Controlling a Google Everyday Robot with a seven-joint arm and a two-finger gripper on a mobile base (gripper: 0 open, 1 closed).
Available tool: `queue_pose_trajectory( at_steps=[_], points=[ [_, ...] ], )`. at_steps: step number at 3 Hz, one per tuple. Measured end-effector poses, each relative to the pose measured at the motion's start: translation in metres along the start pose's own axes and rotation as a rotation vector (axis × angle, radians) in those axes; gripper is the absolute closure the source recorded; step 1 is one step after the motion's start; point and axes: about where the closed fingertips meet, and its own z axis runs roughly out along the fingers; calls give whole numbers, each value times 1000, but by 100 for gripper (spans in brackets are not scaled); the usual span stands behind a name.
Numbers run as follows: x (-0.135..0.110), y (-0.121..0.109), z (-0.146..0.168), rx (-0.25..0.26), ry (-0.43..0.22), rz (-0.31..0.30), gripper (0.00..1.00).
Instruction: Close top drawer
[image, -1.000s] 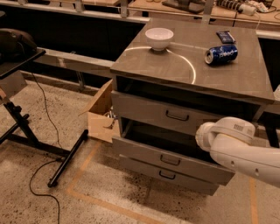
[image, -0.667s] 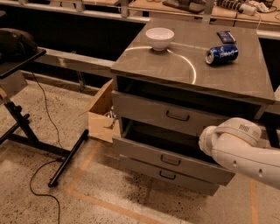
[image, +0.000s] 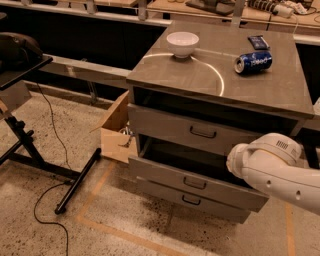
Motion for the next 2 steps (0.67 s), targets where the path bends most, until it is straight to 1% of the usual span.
queue_pose_trajectory(
  at_steps=[2],
  points=[
    [-1,-2,-2,5,0,-1,5]
  ],
)
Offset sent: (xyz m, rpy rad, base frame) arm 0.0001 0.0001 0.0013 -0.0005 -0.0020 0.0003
